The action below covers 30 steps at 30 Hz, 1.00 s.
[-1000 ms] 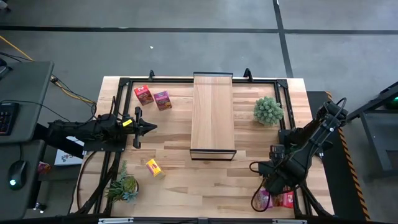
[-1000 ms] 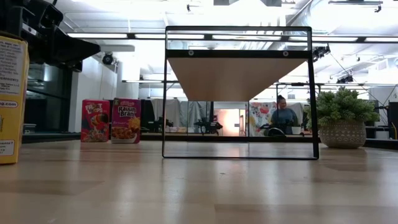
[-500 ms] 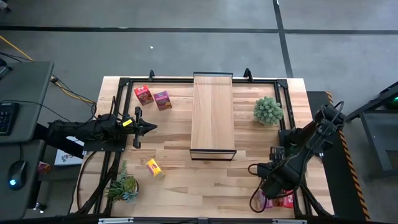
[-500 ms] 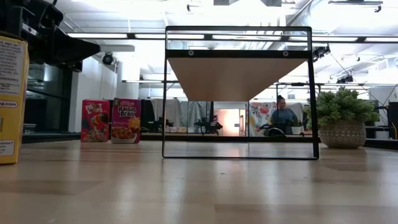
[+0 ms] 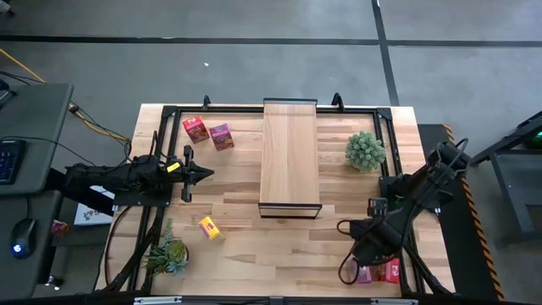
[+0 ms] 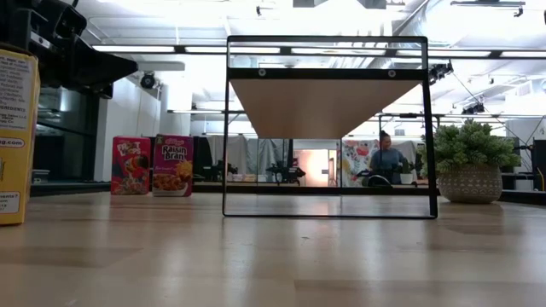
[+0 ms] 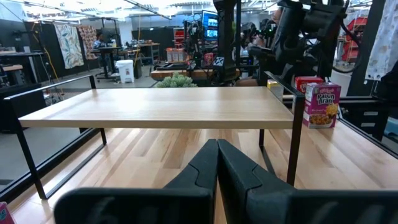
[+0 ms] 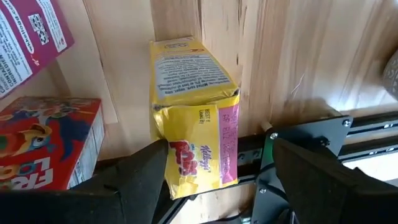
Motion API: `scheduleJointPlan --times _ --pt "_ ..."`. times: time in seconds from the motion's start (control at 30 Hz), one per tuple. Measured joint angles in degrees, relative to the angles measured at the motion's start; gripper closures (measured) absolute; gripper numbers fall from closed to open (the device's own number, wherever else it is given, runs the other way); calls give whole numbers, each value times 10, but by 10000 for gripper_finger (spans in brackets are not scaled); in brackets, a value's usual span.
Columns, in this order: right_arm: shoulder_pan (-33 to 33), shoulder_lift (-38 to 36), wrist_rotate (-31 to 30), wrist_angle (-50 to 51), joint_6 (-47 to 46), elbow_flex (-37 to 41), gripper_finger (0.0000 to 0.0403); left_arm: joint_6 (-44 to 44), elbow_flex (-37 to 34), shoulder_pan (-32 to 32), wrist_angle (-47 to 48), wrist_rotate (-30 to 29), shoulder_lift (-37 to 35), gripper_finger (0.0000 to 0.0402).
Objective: Stack cereal on shelf
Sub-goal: Put the right yellow cereal box on the shelf
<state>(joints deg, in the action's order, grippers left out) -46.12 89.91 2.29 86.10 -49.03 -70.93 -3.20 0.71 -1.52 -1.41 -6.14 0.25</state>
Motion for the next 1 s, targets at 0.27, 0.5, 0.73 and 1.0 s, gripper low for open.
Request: scheduleJointPlan --times 0.27,0.5,0.73,1.0 --pt "5 -5 21 1 -23 -40 116 0 0 0 0 0 0 402" --pt "4 -5 22 -19 -33 -14 116 0 0 0 0 0 0 401" --pt "4 -5 23 -25 -24 19 116 0 0 0 0 0 0 402" --pt "5 -5 25 -70 -19 59 117 0 0 0 0 0 0 402"
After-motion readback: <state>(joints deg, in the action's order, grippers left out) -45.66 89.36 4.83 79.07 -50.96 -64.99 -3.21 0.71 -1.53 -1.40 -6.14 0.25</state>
